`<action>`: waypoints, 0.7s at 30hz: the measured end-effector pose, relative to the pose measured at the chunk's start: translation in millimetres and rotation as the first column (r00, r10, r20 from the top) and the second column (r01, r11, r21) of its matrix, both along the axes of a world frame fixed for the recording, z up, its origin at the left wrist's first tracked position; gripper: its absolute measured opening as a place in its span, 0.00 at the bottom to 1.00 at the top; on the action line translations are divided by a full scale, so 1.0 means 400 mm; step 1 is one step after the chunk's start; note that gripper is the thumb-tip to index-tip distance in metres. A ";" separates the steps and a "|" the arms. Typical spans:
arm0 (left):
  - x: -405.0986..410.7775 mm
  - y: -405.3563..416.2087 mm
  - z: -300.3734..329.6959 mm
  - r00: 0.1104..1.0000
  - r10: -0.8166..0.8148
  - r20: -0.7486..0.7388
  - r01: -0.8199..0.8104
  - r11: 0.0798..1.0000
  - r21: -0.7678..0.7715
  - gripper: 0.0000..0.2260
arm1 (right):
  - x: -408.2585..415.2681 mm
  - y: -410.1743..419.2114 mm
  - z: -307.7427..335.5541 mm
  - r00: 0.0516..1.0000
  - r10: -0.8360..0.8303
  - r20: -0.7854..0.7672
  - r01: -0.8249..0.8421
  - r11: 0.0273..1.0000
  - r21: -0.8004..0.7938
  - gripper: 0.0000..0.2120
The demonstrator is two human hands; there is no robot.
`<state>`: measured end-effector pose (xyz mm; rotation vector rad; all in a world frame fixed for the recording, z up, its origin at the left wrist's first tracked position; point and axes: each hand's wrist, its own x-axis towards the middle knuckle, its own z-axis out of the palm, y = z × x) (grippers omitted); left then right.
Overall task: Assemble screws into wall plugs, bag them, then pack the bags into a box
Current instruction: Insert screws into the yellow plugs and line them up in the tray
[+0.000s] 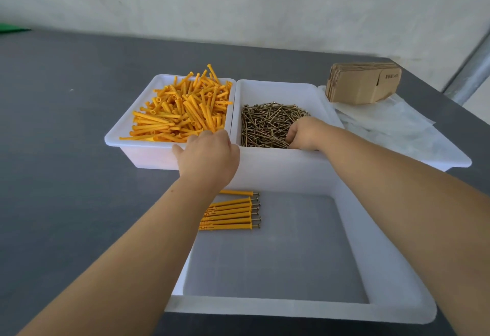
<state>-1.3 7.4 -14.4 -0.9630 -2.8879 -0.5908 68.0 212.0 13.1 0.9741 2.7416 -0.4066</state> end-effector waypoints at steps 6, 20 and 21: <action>-0.014 -0.002 -0.002 1.000 -0.008 -0.011 0.008 0.997 0.071 0.11 | 0.009 0.012 -0.012 1.000 0.004 -0.026 -0.001 0.990 0.143 0.12; -0.043 0.013 -0.009 1.000 -0.010 -0.012 0.012 0.979 0.205 0.05 | 0.074 -0.046 0.024 0.504 -0.218 -0.836 0.014 0.970 -0.244 0.05; -0.042 0.013 -0.010 1.000 0.008 -0.009 -0.005 0.963 0.271 0.08 | 0.091 -0.062 0.032 0.468 -0.260 -0.845 -0.028 0.951 -0.308 0.05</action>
